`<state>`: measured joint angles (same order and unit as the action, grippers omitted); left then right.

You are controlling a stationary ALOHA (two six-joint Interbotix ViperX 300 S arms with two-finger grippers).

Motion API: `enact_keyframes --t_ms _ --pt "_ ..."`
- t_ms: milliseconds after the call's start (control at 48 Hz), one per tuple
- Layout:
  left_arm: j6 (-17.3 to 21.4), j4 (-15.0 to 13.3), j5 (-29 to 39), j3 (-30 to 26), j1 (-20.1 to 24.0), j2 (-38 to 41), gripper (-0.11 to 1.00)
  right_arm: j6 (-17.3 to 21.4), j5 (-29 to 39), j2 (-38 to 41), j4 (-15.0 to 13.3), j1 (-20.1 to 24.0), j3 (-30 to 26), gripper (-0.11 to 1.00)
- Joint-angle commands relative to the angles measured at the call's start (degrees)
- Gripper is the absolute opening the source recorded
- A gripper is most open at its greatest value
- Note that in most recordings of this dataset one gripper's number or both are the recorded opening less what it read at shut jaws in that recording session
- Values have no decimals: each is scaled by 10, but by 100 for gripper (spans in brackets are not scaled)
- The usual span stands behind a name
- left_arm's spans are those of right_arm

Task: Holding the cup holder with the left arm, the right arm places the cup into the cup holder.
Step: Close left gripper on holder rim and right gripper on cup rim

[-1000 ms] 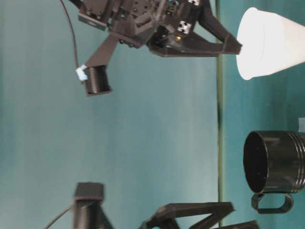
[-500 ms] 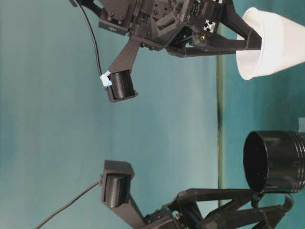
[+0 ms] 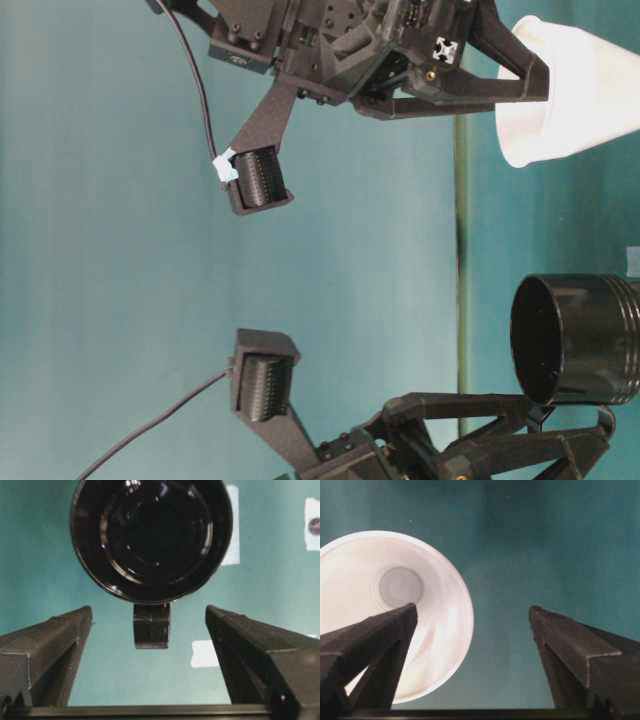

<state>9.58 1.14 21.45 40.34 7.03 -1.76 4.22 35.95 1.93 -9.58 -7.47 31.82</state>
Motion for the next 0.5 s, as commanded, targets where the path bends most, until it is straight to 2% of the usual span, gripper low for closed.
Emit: enact_keyframes --t_ms 0,479 --pt "-1 2 -4 -11 1 -2 97 0 -2 -11 2 3 -14 96" --pt "-11 1 -4 -11 1 0 96 3 4 -5 2 2 -14 96"
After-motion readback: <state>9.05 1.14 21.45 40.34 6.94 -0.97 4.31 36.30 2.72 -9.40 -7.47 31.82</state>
